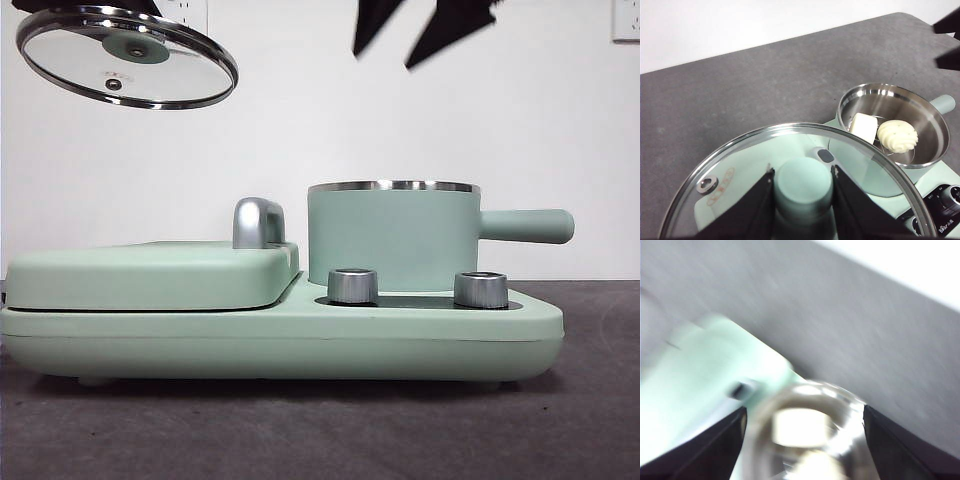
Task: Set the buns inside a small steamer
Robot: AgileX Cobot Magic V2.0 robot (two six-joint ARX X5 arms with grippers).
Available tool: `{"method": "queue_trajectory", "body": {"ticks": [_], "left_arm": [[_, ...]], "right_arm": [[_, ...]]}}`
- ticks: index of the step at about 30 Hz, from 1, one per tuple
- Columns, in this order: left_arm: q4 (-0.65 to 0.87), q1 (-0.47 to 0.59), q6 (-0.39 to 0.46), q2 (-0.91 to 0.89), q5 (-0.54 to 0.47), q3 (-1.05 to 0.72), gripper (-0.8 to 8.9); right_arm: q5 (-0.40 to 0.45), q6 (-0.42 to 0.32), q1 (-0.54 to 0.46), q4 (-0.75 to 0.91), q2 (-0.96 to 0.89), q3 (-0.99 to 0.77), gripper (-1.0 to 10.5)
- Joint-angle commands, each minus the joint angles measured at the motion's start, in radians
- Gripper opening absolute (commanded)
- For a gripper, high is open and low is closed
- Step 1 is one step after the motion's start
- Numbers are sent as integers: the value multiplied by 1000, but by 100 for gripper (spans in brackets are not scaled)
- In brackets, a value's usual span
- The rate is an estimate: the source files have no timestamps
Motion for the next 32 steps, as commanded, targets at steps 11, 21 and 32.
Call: {"method": "queue_trajectory", "body": {"ticks": [11,21,32], "left_arm": [[18,-10,2,1,2,16,11],[23,-74,0,35,18,16,11],[248,-252,-29,206,21,17,11]], "right_arm": [[132,124,134,368,-436,-630,365],[201,225,167,164,-733,-788,364],[200,293,167,31,-899,-788,364]]}}
